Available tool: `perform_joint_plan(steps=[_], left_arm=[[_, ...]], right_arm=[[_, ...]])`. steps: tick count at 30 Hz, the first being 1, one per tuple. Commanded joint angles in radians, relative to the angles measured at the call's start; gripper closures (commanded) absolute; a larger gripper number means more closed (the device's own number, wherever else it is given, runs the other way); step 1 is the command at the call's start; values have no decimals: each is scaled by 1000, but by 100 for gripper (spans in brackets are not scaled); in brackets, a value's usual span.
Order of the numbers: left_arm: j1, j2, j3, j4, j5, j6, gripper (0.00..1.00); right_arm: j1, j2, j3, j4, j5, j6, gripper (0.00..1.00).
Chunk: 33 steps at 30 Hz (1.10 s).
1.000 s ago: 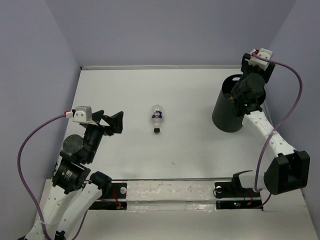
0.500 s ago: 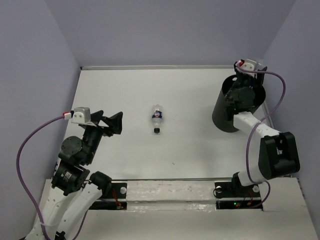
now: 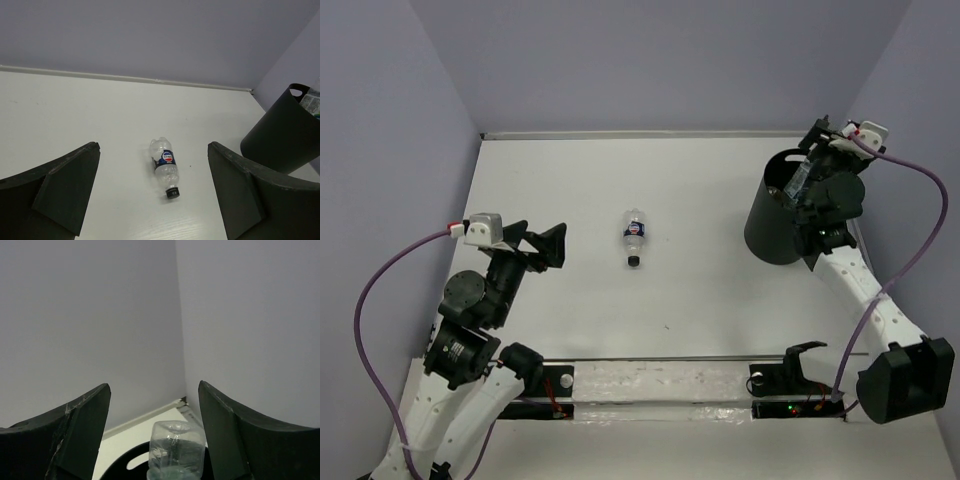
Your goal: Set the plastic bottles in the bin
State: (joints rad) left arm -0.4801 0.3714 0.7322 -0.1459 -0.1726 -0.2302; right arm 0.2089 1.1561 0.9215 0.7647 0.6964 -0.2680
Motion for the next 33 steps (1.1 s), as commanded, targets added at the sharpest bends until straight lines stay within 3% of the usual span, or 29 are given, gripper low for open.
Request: perform_joint_plan(steps=[1,2,6,7,10,12,15,17,18,31,33], left_arm=[[9,17,-7,54,4,2,1],[9,20,-7,52,4,0,1],[11,31,-5,54,2,0,1],[12,32,-5,52,1,2,1],[17,35,-5,52,-8,2,1],[18,37,-5,51,-16,2,1],[23,35,-4,48,-30,2,1],[24,34,-5,49,-31,2,1],[24,35,-5,49,-30,2,1],[31,37,-5,49,2,0,1],[32,32,-5,49,5,2,1]], right_arm=[[-6,-71,95,-350,-164,270,28],[-6,-81,124,-458,-266,327,30],[73,-82,180,-654,-543,489,55],[113,-73,188,-683,-570,500,68],[332,3,212,-758,-545,480,73],[412,104,237,-829,-526,502,68],[486,216,286,-887,-512,549,29],[497,335,341,-922,-508,596,11],[497,415,368,-938,-530,614,6],[506,948,761,-1054,-592,720,3],[506,999,781,-1059,-572,734,8]])
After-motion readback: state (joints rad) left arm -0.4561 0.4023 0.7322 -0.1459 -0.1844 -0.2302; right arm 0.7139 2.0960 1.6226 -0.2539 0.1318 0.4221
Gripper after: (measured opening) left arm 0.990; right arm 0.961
